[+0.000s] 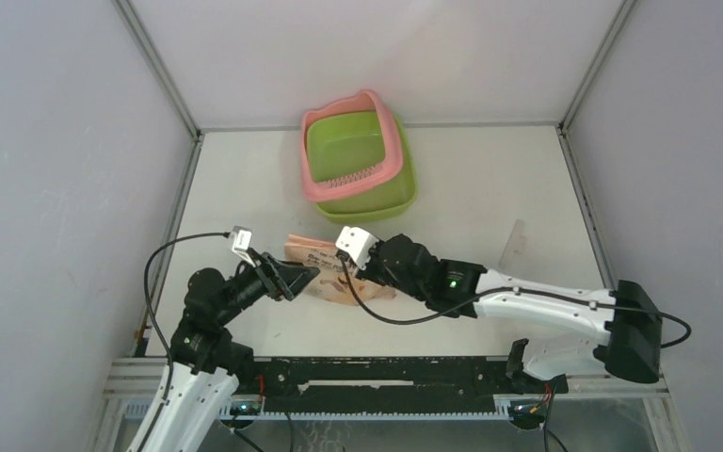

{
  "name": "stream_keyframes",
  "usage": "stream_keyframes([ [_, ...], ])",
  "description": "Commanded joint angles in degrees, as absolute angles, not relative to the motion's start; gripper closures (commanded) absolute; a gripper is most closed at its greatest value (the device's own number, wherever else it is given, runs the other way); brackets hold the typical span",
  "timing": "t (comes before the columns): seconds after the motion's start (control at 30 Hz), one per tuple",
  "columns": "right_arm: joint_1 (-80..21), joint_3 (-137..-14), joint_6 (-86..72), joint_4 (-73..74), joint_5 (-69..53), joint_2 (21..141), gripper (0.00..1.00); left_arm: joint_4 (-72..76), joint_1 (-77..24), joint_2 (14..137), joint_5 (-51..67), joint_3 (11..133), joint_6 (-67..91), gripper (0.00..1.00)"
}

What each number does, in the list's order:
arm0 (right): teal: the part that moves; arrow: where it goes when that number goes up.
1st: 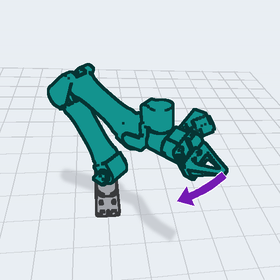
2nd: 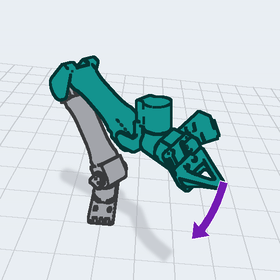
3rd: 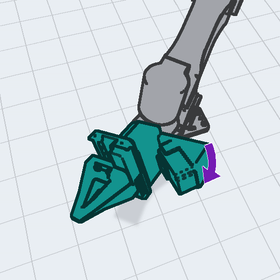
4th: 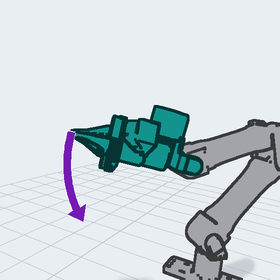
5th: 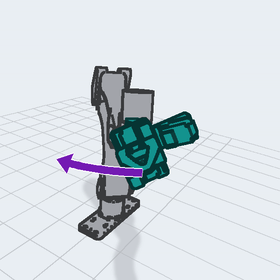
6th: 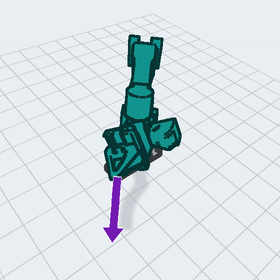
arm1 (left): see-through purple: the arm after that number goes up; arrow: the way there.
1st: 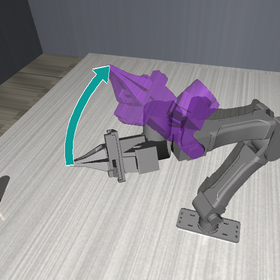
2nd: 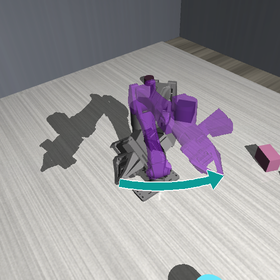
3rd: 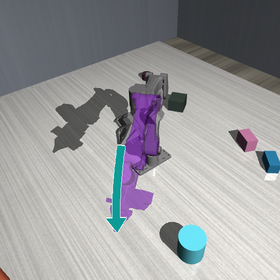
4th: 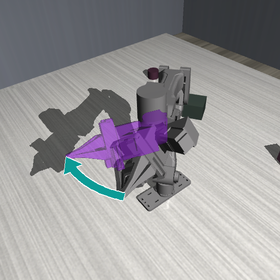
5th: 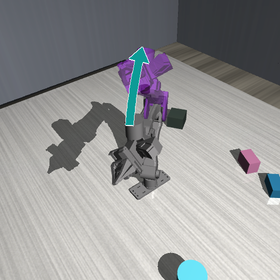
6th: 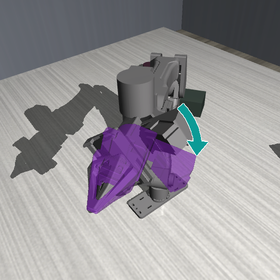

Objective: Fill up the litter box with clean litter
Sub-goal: Open the cat litter bag at the center of the board.

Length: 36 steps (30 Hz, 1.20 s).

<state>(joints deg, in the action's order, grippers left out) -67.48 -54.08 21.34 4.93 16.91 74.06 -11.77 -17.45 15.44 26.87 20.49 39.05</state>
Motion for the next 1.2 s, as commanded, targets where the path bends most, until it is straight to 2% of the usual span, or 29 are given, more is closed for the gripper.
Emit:
stream_keyframes([
  [0.0, -67.58, -56.0, 11.83, 9.93, 2.55, 67.63, 0.95, -9.22, -18.04, 16.92, 27.85, 22.17, 38.12, 0.24],
  [0.13, -65.94, -56.98, 10.05, 15.43, -6.53, 66.51, 0.86, -12.01, -21.31, 15.33, 25.02, 22.75, 37.81, 0.23],
  [0.27, -66.13, -59.25, 7.99, 21.65, -11.45, 67.87, 0.66, -17.93, -24.16, 11.45, 19.71, 24.68, 39.02, 0.23],
  [0.4, -66.19, -60.62, 4.89, 25.88, -11.58, 67.75, 0.61, -24.42, -24.26, 8.27, 16.48, 28.26, 40.25, 0.25],
  [0.8, -64.18, -60.81, -4.54, 31.3, 19.41, 61.01, 0.59, -28.61, -24.24, 9.51, 15.71, 33.18, 38.77, 0.26],
  [0.93, -64.27, -60.8, -3.77, 31.01, 19.48, 60.52, 0.58, -28.18, -24.26, 9.58, 15.86, 32.73, 38.76, 0.26],
  [1.17, -60.53, -60.75, -4.72, 30.06, 16.99, 62.51, 0.63, -27.7, -24.26, 9.23, 16.01, 32.04, 38.68, 0.26],
])
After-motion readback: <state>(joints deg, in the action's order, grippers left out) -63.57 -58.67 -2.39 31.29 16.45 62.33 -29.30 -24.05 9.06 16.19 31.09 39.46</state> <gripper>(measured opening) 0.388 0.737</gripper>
